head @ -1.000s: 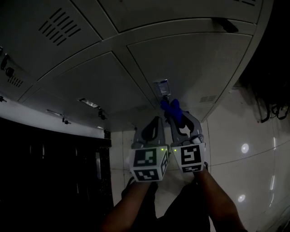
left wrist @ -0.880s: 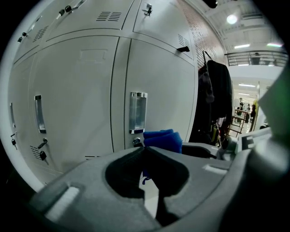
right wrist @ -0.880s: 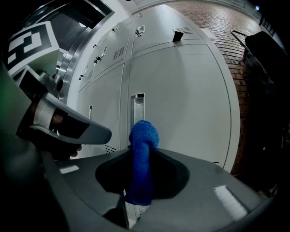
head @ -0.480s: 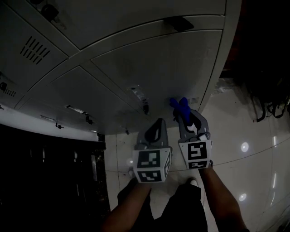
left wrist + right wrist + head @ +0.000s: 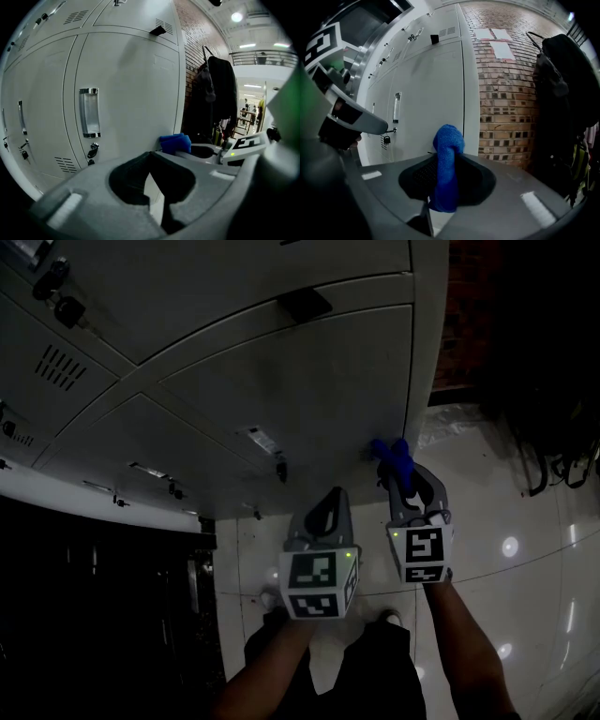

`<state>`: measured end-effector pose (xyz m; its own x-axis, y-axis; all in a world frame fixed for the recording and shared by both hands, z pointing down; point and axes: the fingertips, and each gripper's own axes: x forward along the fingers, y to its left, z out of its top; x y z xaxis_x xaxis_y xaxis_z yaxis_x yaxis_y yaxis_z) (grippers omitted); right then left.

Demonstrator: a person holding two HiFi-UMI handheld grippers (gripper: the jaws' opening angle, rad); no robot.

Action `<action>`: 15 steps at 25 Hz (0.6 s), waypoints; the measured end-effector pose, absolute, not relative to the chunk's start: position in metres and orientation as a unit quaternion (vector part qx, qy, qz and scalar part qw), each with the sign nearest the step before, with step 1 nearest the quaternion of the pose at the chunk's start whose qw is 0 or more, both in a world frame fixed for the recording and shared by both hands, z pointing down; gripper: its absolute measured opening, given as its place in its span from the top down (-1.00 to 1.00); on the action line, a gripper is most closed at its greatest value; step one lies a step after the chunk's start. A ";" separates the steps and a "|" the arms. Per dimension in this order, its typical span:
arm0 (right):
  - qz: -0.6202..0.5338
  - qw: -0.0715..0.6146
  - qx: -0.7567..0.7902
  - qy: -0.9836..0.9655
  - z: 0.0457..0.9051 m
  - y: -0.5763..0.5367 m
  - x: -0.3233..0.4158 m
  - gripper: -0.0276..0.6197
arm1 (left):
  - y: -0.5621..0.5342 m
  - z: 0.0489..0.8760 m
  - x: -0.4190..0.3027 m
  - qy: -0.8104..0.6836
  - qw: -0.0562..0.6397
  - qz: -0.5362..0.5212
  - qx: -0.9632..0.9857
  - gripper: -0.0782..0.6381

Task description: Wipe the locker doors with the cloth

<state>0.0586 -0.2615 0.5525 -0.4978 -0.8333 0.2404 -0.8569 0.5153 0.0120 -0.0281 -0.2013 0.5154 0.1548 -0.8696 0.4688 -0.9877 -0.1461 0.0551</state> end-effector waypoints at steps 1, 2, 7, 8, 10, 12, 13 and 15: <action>0.053 0.107 0.487 -0.865 0.550 -0.261 0.060 0.66 | -0.201 0.513 -0.025 -0.629 0.178 0.165 0.739 0.77; 0.053 0.105 0.485 -0.867 0.546 -0.260 0.060 0.66 | -0.201 0.511 -0.023 -0.629 0.177 0.165 0.738 0.77; 0.062 0.100 0.467 -0.876 0.517 -0.236 0.063 0.66 | -0.183 0.492 -0.016 -0.639 0.186 0.172 0.727 0.77; 0.064 0.100 0.464 -0.878 0.510 -0.229 0.063 0.66 | -0.177 0.486 -0.013 -0.638 0.186 0.177 0.726 0.77; 0.071 0.101 0.458 -0.880 0.493 -0.214 0.065 0.66 | -0.164 0.474 -0.007 -0.636 0.187 0.184 0.726 0.77; 0.076 0.101 0.451 -0.884 0.474 -0.197 0.066 0.66 | -0.148 0.463 -0.002 -0.638 0.193 0.185 0.723 0.77; 0.077 0.100 0.447 -0.886 0.464 -0.188 0.065 0.66 | -0.141 0.457 -0.001 -0.640 0.193 0.186 0.721 0.77; 0.075 0.098 0.440 -0.890 0.445 -0.171 0.062 0.66 | -0.127 0.445 0.000 -0.643 0.186 0.190 0.718 0.77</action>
<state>0.0624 -0.1705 0.4453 -0.5939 -0.7678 0.2401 -0.7973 0.6017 -0.0480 0.0005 -0.1265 0.4447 0.1017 -0.8529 0.5121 -0.9943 -0.1044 0.0236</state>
